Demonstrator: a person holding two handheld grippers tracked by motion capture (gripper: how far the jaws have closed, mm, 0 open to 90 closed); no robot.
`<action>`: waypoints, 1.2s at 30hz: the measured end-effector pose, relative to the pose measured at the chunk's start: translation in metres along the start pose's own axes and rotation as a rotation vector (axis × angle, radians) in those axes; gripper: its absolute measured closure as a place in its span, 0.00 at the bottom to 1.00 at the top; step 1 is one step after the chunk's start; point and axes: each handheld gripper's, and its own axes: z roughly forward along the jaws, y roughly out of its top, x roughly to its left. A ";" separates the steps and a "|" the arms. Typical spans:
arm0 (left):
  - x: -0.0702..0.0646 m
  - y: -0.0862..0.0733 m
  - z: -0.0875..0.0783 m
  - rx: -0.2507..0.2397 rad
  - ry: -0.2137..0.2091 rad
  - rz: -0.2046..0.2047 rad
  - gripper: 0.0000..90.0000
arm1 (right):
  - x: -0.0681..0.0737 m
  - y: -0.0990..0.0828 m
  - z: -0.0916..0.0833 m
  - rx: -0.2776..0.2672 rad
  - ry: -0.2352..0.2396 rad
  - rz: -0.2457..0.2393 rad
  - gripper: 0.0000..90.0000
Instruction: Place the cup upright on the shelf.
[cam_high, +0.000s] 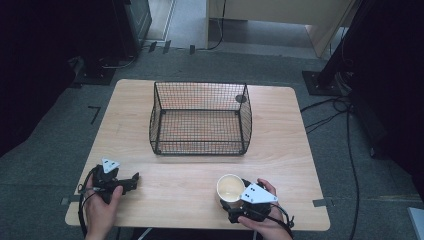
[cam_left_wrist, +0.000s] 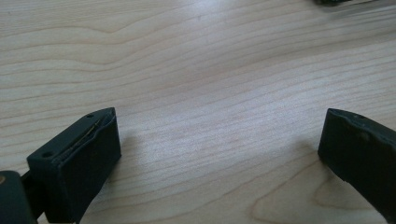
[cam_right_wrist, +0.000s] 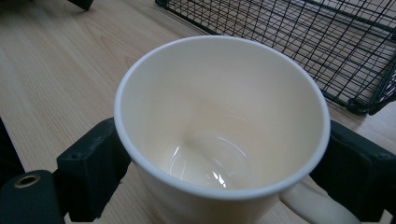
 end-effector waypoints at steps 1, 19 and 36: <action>0.000 0.000 0.000 0.000 0.000 0.000 0.00 | 0.000 0.000 0.000 0.000 -0.003 -0.001 0.11; 0.000 0.000 0.000 0.000 0.000 0.000 0.00 | 0.005 0.003 0.010 0.039 -0.022 -0.016 0.00; 0.000 0.000 0.000 0.000 0.000 0.000 0.00 | 0.008 0.004 0.014 0.017 -0.019 -0.033 0.10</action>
